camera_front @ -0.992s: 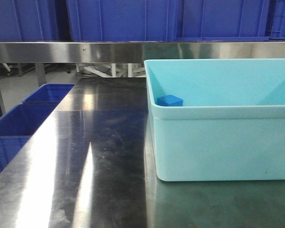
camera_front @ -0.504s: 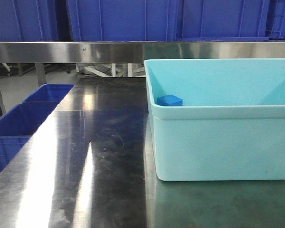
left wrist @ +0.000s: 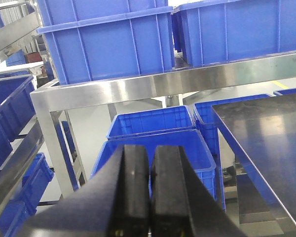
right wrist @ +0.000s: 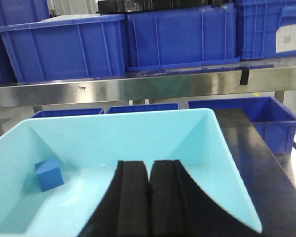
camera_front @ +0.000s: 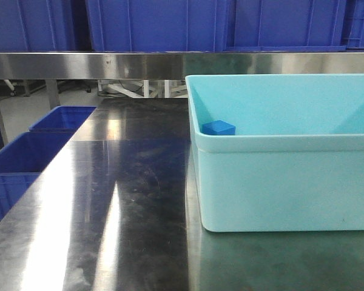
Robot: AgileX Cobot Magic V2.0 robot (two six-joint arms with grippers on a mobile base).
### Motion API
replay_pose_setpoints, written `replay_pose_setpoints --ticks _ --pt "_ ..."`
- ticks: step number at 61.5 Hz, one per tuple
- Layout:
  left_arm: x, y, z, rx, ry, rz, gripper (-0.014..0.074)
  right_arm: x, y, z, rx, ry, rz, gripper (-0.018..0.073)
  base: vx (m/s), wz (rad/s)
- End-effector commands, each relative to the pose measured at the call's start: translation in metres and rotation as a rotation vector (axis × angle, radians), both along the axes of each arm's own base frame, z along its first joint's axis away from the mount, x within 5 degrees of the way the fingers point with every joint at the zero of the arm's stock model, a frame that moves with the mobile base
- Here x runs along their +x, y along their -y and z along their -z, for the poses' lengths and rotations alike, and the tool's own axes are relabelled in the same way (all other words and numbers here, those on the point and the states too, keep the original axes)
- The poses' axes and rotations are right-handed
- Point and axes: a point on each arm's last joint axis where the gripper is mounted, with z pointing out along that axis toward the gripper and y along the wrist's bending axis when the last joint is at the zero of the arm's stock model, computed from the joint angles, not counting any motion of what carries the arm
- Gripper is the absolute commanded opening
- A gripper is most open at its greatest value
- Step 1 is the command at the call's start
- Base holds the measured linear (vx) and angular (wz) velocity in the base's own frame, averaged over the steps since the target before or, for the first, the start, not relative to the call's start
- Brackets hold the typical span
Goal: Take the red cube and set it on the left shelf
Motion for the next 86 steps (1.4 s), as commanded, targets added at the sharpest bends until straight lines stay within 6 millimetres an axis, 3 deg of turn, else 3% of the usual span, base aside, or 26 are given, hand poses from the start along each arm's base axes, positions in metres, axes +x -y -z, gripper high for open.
replay_pose_setpoints --ticks 1,10,26,32,38,46,64,86 --pt "0.000 0.000 -0.001 -0.005 0.069 0.004 0.0106 0.008 0.000 -0.042 0.020 0.090 0.002 0.0057 0.00 0.00" --pt "0.000 0.000 -0.001 -0.005 0.069 0.004 0.0106 0.029 -0.002 -0.076 0.015 0.053 0.002 0.0057 0.00 0.00" --pt "0.000 0.000 -0.001 -0.005 0.069 0.004 0.0106 0.079 -0.008 -0.113 0.017 -0.164 -0.008 0.0084 0.00 0.00" --pt "0.000 0.000 -0.001 -0.005 0.069 0.004 0.0106 0.101 -0.010 -0.125 0.007 -0.269 -0.014 0.0219 -0.02 -0.13" --pt "0.000 0.000 -0.001 -0.005 0.069 0.004 0.0106 0.122 -0.013 -0.131 -0.004 -0.377 -0.021 0.0434 0.00 -0.01" --pt "0.000 0.000 -0.001 -0.005 0.069 0.004 0.0106 0.150 -0.026 -0.128 -0.026 -0.490 -0.071 0.0569 0.00 0.00" --pt "0.000 0.000 -0.001 -0.005 0.069 0.004 0.0106 0.196 -0.068 -0.096 -0.099 -0.689 -0.198 0.0561 0.01 0.05" --pt "0.000 0.000 -0.001 -0.005 0.069 0.004 0.0106 0.215 -0.073 -0.061 -0.136 -0.844 -0.196 0.0561 0.00 0.01"
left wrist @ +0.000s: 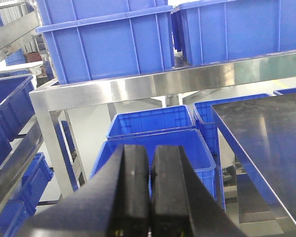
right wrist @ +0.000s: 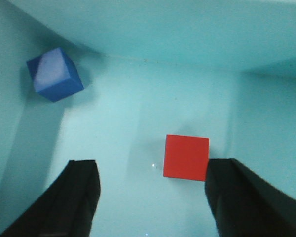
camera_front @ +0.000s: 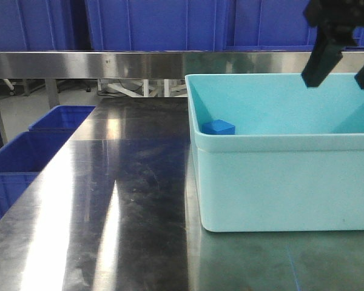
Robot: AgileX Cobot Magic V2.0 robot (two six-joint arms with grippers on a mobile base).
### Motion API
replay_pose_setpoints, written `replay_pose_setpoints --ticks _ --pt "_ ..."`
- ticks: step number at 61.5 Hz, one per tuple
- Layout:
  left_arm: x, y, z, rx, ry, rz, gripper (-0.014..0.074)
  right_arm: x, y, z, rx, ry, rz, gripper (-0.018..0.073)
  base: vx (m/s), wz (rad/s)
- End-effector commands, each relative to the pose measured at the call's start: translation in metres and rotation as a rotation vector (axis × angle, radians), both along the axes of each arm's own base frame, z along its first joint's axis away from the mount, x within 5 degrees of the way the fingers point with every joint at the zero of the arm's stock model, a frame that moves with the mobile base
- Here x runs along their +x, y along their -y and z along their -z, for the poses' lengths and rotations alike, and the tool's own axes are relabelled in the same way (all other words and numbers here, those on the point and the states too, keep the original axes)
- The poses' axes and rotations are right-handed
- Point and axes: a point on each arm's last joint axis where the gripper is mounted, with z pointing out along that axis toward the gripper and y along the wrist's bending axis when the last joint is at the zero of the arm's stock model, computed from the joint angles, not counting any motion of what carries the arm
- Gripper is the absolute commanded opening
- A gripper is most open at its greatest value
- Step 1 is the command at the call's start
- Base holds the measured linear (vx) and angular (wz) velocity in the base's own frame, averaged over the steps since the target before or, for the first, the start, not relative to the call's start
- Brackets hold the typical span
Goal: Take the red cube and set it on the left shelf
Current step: 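Lower the open right gripper into the tub over the red cube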
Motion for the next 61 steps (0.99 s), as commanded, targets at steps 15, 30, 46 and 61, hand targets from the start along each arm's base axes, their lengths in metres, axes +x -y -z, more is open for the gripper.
replay_pose_setpoints --ticks 15,30,46,61 --pt "0.000 0.000 -0.001 -0.005 0.069 0.004 0.0106 0.013 -0.001 -0.003 -0.025 0.045 -0.012 0.0561 0.00 0.00" --pt "0.000 0.000 -0.001 -0.005 0.069 0.004 0.0106 0.017 0.000 0.006 -0.088 0.022 -0.031 0.0561 0.00 0.00" --pt "0.000 0.000 -0.001 -0.005 0.069 0.004 0.0106 0.025 -0.002 0.021 -0.097 -0.015 -0.033 0.0561 0.00 0.00" --pt "0.000 0.000 -0.001 -0.005 0.069 0.004 0.0106 0.032 -0.004 0.032 -0.101 -0.026 -0.035 0.0561 0.00 0.00"
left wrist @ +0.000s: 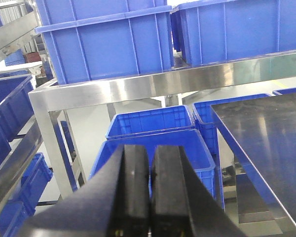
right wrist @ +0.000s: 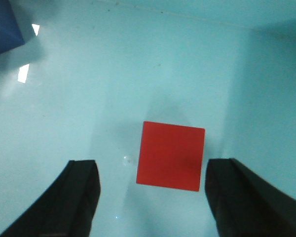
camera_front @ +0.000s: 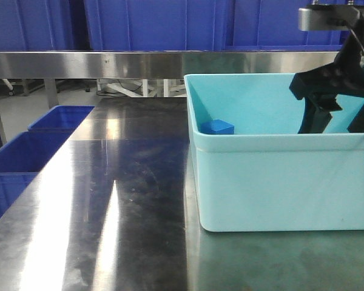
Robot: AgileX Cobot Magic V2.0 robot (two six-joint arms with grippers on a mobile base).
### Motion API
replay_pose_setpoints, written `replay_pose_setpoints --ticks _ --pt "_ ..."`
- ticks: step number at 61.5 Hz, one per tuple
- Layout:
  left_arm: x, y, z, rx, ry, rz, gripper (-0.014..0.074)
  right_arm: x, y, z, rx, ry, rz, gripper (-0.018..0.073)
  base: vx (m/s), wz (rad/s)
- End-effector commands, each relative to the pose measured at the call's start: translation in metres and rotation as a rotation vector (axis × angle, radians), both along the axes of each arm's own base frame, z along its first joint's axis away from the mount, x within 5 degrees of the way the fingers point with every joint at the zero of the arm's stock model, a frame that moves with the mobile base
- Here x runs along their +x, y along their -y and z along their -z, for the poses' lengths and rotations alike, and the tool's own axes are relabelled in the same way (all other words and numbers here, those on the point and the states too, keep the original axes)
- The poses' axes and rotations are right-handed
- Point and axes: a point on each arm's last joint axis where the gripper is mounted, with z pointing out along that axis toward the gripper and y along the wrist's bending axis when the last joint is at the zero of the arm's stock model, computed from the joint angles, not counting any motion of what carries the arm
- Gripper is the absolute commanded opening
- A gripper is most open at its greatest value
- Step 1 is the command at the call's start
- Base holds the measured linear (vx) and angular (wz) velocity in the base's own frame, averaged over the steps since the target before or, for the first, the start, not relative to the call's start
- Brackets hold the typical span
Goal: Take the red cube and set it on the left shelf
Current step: 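Lower the open right gripper into the tub over the red cube, then close the right gripper on the red cube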
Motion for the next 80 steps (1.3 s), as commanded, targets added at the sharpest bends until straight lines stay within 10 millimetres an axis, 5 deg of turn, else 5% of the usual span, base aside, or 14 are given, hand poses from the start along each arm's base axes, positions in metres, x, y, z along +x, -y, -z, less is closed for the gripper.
replay_pose_setpoints --ticks 1,45,55,69,80 --pt "0.000 0.000 -0.001 -0.005 0.069 0.004 0.0106 0.007 -0.001 -0.018 0.011 0.103 -0.011 0.0561 0.00 0.00" --pt "0.000 0.000 -0.001 -0.005 0.069 0.004 0.0106 0.022 -0.003 -0.001 -0.025 0.135 -0.037 0.0557 0.00 0.00" --pt "0.000 0.000 -0.001 -0.005 0.069 0.004 0.0106 0.022 -0.003 -0.001 -0.024 0.138 -0.037 0.0412 0.00 0.00" --pt "0.000 0.000 -0.001 -0.005 0.069 0.004 0.0106 0.022 -0.003 -0.003 -0.020 0.150 -0.038 0.0050 0.00 0.00" --pt "0.000 0.000 -0.001 -0.005 0.069 0.004 0.0106 0.019 -0.002 -0.033 0.009 0.260 -0.036 0.0057 0.00 0.00"
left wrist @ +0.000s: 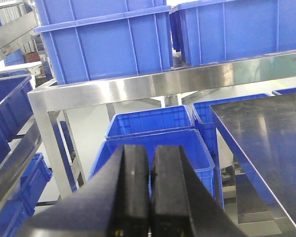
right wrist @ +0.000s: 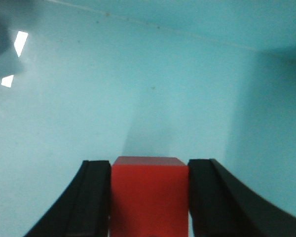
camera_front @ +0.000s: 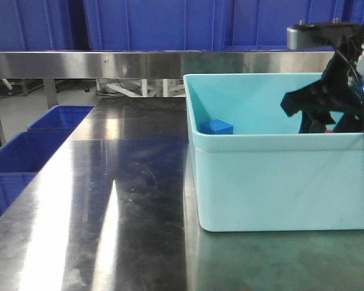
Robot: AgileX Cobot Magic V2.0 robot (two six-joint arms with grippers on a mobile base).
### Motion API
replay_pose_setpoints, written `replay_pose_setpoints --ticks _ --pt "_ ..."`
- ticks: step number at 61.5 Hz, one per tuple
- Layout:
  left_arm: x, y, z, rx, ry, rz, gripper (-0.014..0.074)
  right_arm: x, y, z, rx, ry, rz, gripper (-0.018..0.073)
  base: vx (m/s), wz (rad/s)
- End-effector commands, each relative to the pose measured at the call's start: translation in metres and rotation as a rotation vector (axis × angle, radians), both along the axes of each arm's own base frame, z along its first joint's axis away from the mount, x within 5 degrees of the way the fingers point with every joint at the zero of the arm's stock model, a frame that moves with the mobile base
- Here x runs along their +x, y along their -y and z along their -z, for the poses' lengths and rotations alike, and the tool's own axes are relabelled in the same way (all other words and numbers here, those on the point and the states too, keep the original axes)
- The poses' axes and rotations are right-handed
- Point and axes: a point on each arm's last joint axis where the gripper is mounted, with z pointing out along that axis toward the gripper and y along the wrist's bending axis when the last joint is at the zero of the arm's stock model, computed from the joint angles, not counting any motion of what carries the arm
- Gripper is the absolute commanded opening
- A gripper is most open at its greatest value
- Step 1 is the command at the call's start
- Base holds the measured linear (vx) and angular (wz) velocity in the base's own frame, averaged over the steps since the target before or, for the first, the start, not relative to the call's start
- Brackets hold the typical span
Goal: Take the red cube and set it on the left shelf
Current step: 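Close the right gripper on the red cube, then lift the red cube out of the tub with the right gripper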
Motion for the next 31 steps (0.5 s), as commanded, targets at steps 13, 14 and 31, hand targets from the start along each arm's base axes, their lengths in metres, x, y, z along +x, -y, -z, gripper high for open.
replay_pose_setpoints --ticks 13,14,31 --pt "0.000 0.000 -0.001 -0.005 0.069 0.004 0.0106 -0.014 0.004 -0.111 0.107 0.432 -0.013 0.0057 0.00 0.00" --pt "0.000 0.000 -0.001 -0.005 0.069 0.004 0.0106 -0.016 0.005 -0.115 0.113 0.453 -0.014 0.0057 0.00 0.00" --pt "0.000 0.000 -0.001 -0.005 0.069 0.004 0.0106 -0.081 0.022 -0.178 0.189 0.757 -0.023 0.0057 -0.01 -0.06"
